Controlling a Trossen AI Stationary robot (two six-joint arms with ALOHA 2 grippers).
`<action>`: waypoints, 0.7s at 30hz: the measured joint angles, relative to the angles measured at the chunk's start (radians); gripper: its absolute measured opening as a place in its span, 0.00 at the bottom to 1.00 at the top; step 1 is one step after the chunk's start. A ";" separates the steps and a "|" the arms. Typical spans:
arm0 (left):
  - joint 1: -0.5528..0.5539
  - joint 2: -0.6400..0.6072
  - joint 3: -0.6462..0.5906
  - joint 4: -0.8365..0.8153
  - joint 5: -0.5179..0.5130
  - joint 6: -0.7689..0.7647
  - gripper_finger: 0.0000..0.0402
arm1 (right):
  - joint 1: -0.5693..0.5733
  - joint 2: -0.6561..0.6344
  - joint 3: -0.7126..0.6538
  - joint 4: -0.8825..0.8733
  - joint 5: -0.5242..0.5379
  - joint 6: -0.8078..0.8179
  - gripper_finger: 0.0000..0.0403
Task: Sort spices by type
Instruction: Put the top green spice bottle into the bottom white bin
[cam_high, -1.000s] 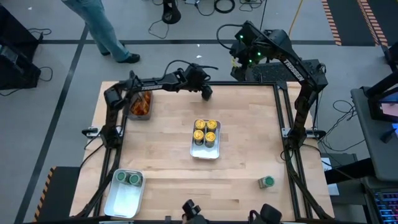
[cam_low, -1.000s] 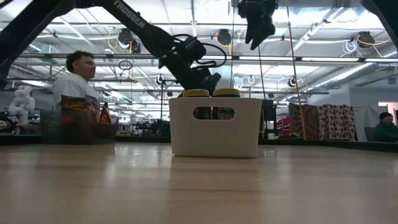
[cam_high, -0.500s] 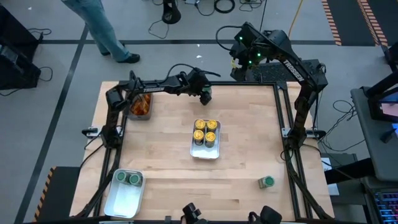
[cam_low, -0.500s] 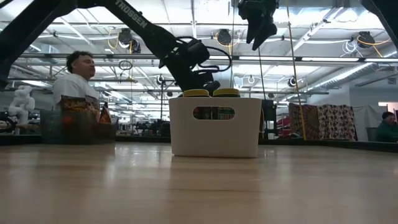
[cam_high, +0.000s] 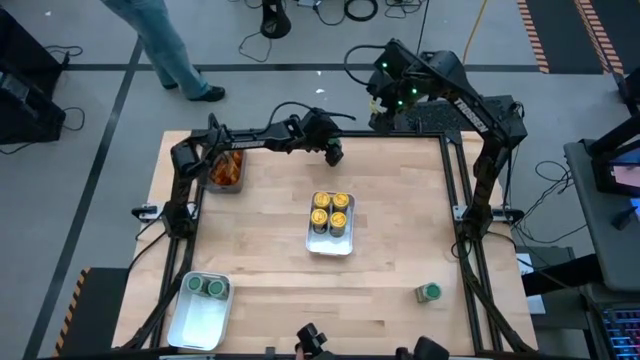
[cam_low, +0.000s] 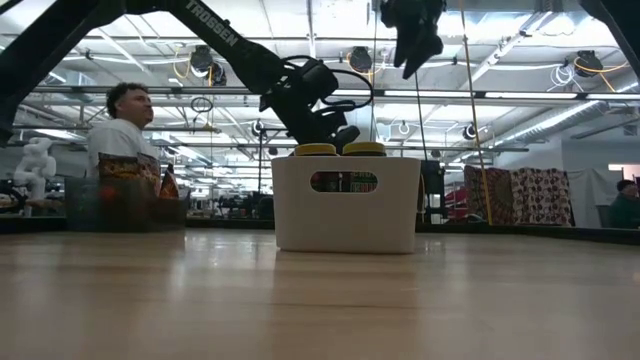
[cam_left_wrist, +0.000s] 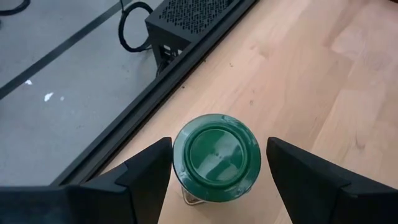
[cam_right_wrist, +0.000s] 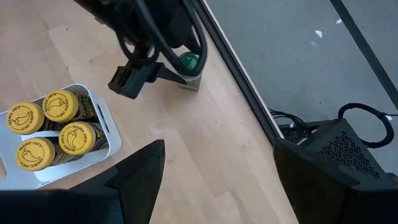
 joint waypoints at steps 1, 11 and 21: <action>0.000 0.000 0.000 0.001 0.000 0.000 0.65 | 0.004 0.000 0.000 0.000 0.000 0.000 0.70; 0.000 0.018 0.000 -0.013 -0.002 -0.003 0.65 | 0.021 0.000 0.000 0.000 0.000 0.000 0.70; -0.002 0.041 -0.001 0.006 -0.002 -0.055 0.65 | 0.021 0.000 0.000 0.000 0.000 0.004 0.70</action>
